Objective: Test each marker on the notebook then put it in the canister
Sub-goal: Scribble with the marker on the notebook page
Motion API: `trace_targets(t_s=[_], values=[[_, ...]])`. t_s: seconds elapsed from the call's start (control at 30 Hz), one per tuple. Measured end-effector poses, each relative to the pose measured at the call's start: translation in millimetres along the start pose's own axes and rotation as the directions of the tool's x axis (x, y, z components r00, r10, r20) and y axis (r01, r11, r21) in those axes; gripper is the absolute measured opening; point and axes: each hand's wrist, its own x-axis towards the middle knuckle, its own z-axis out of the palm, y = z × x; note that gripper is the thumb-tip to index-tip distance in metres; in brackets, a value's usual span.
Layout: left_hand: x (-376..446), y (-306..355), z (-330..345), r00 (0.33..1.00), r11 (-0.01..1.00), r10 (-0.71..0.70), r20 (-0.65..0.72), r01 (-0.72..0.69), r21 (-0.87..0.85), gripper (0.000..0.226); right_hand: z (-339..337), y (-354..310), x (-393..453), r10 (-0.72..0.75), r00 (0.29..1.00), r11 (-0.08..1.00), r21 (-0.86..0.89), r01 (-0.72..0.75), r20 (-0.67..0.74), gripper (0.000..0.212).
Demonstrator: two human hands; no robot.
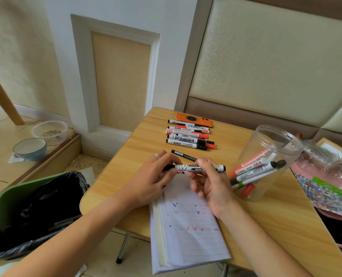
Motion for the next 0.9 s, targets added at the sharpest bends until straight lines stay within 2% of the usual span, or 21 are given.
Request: trace_targets(t_s=[0.1,0.17,0.27,0.33,0.43,0.53,0.77,0.9], values=[[1.3,-6.6,5.3,0.998,0.999,0.028,0.063,-0.029,0.026,0.019,-0.2,-2.9,-0.7,-0.02,0.998,0.999,-0.034,0.022,0.053,0.023],[1.3,-11.8,7.1,0.997,1.0,0.008,0.077,-0.01,0.027,0.019,0.1,-6.5,-0.8,-0.034,0.999,0.999,-0.035,0.035,0.021,0.03],[2.0,-15.4,6.2,0.997,0.999,-0.036,0.064,0.034,0.025,0.019,-8.0,-11.3,3.0,-0.107,0.988,0.994,-0.035,0.103,-0.115,0.021],[1.5,-13.7,6.1,0.997,0.999,-0.044,0.065,0.043,0.019,0.018,-14.6,-13.6,5.6,-0.145,0.979,0.985,-0.11,0.13,-0.142,0.01],[0.6,-11.1,7.2,0.998,1.0,-0.01,0.07,0.009,0.011,0.021,-11.7,-10.0,2.4,-0.178,0.984,0.947,-0.277,0.164,-0.024,0.01],[1.9,-14.0,4.8,1.0,1.0,-0.004,0.018,0.004,-0.004,0.03,-0.4,-0.5,-4.0,-0.195,0.975,0.892,-0.394,0.222,0.107,0.014],[4.1,-21.0,4.6,0.999,0.999,-0.031,-0.034,0.03,-0.026,0.019,1.1,-3.0,-6.3,-0.132,0.971,0.893,-0.401,0.203,0.199,0.021],[3.9,-22.1,4.8,0.998,0.999,-0.048,-0.038,0.048,-0.019,0.016,2.5,-0.3,-5.7,-0.133,0.97,0.895,-0.396,0.207,0.206,0.019]])
